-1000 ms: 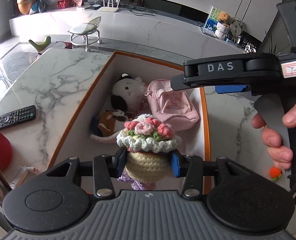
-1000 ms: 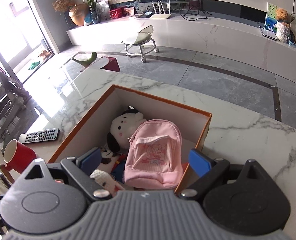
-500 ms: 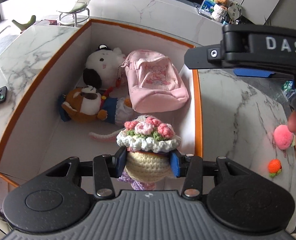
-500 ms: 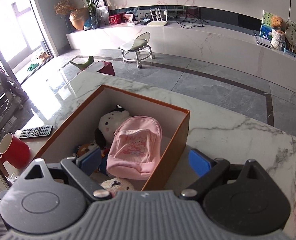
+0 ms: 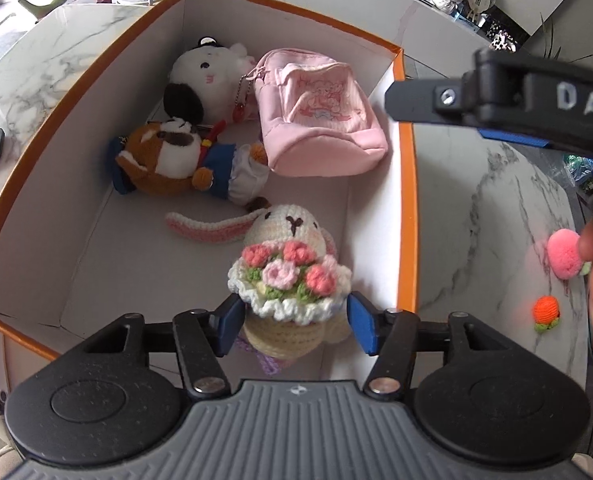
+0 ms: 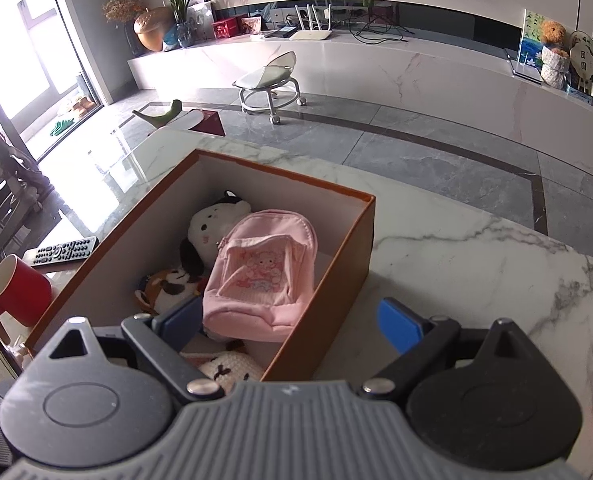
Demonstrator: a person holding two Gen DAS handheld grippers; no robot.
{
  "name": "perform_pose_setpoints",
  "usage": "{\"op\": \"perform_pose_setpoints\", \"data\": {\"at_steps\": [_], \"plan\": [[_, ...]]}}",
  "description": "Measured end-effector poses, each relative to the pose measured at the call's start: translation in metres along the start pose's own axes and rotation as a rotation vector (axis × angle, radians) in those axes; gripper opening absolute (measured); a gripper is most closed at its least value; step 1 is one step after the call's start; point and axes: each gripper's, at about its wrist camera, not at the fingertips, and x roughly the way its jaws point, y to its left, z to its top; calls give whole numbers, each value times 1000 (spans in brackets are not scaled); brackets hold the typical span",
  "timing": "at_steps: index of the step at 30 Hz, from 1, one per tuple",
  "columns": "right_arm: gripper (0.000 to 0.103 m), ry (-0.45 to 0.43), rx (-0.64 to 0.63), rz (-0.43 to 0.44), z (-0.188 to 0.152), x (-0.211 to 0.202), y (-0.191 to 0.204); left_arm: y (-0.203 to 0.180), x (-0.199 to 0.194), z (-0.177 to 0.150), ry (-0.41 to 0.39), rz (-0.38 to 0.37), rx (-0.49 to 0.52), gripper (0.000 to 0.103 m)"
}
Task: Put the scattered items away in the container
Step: 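Lower the flower-hat doll into the box and open the left tool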
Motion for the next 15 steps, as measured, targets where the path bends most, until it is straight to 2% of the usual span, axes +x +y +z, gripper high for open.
{"op": "perform_pose_setpoints", "data": {"at_steps": [6,9,11,13,15], "plan": [[94,-1,-23,-23,3,-1,2,-1,-31,7,-59,5,29,67],[80,-4,-33,-20,9,-1,2,2,-44,19,-122,-24,24,61],[67,-10,-26,-19,12,-1,1,7,-47,29,-167,-34,4,55],[61,-17,-19,-18,14,0,0,12,-44,40,-198,-50,-28,48],[58,-21,-17,-18,15,1,-2,14,-38,53,-218,-43,-46,48]]}}
